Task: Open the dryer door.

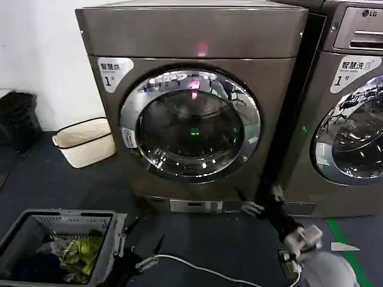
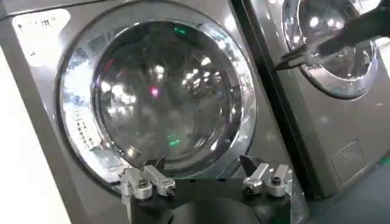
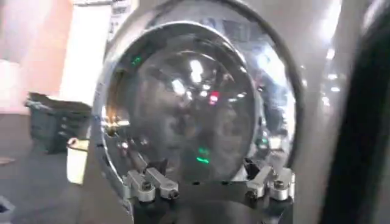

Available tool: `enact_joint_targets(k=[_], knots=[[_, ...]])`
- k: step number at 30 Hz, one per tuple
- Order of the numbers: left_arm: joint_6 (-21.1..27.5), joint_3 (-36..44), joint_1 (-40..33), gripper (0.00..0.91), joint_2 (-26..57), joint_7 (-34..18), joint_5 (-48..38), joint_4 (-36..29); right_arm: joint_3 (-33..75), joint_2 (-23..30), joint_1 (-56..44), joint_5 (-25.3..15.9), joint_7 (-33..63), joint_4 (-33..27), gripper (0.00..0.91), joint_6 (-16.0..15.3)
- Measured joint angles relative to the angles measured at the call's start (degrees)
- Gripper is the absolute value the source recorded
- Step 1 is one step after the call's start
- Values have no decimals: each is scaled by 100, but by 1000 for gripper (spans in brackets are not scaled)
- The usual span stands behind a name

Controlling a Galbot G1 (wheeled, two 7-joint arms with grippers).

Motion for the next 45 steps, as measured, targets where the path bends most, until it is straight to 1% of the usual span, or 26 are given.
enact_joint_targets(k=[5, 11, 20, 34, 45], knots=[[-12, -61, 68, 907, -25, 32, 4, -72, -595, -13, 790, 67, -74, -448, 907, 101], [-10, -87, 85, 907, -26, 79, -8, -106, -1292, 127, 1592, 111, -172, -1003, 907, 182], [-7, -61, 73, 907, -113, 112, 5, -99, -2127, 351, 2545, 284, -241, -1540, 907, 166], [-24, -91, 162, 907, -222, 121, 37, -155, -3059, 796, 3526, 400, -406, -2108, 907, 152], [-84, -146, 223, 907, -284, 122, 50, -183, -3415, 1347, 3971, 259, -299, -2726, 907, 189]])
